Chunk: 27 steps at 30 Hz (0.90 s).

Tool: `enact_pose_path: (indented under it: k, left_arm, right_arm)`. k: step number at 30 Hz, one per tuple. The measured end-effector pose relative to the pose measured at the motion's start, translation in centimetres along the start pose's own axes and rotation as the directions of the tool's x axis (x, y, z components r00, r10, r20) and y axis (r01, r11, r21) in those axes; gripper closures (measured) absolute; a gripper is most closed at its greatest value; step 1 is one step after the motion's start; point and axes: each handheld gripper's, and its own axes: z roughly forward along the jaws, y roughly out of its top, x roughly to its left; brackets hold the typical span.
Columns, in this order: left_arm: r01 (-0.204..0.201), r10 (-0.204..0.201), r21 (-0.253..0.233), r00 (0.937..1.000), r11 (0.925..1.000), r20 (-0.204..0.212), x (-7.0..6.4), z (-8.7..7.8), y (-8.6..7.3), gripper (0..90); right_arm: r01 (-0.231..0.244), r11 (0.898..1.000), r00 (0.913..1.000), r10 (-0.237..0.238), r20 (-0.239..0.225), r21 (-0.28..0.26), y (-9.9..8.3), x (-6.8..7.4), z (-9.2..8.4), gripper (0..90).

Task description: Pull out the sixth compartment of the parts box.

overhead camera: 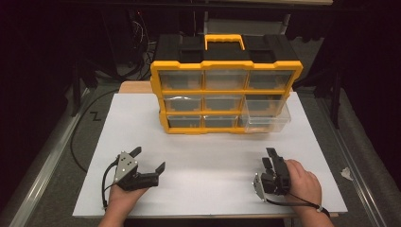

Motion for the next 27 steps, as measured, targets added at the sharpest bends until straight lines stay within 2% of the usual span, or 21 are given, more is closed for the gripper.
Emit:
enact_pose_path:
  k: [3,7,12,14,16,18,21,27]
  left_arm:
    - [-0.001,0.001,0.003,1.0,1.0,0.0,-0.05,0.02,-0.02,0.9]
    - [-0.004,0.004,0.005,1.0,1.0,0.0,-0.06,0.12,-0.06,0.9]
    - [-0.007,0.007,0.011,1.0,0.9999,0.0,-0.05,0.21,-0.09,0.9]
    - [-0.007,0.007,0.011,1.0,0.9999,0.001,-0.07,0.21,-0.09,0.9]
    - [-0.009,0.009,0.011,1.0,0.9999,0.003,-0.1,0.2,-0.09,0.9]
    - [-0.008,0.008,0.01,1.0,0.9999,0.003,-0.11,0.18,-0.08,0.9]
    - [-0.007,0.007,0.009,1.0,0.9999,0.003,-0.07,0.17,-0.08,0.9]
    - [-0.007,0.007,0.009,1.0,0.9999,0.003,-0.07,0.17,-0.08,0.9]
  right_arm:
    - [-0.015,1.0,0.9999,0.015,0.003,-0.005,-0.12,-0.15,-0.1,46.5]
    - [0.004,1.0,1.0,-0.004,0.001,-0.025,0.23,-0.2,0.05,42.0]
    - [-0.004,1.0,0.9999,0.004,-0.015,-0.028,0.62,-0.13,0.27,36.4]
    - [0.001,0.999,1.0,-0.001,-0.009,-0.037,0.67,-0.14,0.32,32.6]
    - [-0.006,1.0,0.9998,0.006,-0.019,-0.025,0.7,-0.15,0.26,26.0]
    - [-0.007,1.0,0.9998,0.007,-0.017,-0.014,0.72,-0.14,0.21,24.2]
    - [-0.011,1.0,0.9997,0.01,-0.02,-0.029,0.66,-0.16,0.37,16.3]
    - [-0.008,0.999,0.9998,0.008,-0.016,-0.033,0.7,-0.18,0.43,6.2]
